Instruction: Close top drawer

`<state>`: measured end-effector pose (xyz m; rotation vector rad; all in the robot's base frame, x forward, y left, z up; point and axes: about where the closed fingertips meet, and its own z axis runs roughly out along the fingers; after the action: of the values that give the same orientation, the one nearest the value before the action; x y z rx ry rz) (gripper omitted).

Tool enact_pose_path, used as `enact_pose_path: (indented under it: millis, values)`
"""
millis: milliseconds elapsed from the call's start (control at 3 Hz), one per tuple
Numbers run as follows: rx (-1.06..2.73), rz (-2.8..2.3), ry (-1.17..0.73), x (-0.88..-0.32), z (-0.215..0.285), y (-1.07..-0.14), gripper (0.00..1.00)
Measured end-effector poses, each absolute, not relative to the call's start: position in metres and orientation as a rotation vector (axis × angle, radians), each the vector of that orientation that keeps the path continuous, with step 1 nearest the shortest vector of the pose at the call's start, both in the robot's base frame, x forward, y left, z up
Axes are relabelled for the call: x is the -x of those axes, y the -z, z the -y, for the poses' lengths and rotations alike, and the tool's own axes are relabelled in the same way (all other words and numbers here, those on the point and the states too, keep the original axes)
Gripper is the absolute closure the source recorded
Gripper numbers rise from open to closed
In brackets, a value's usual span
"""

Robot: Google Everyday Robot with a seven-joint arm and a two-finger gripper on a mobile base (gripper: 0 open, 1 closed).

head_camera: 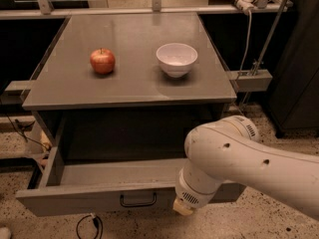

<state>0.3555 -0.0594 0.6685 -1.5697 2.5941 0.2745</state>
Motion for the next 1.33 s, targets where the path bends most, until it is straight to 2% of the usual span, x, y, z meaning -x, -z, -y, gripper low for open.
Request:
enact_pose_path:
  millis: [667, 1000, 1333]
  values:
    - [1.57, -2.594, -0.274, -0.3554, 0.0593, -0.6685, 0.11]
    - [1.57, -2.594, -0.274, -0.3554, 0.0593, -0.6685, 0.0]
    - [1.57, -2.594, -0.274, -0.3554, 0.0593, -0.6685, 0.0]
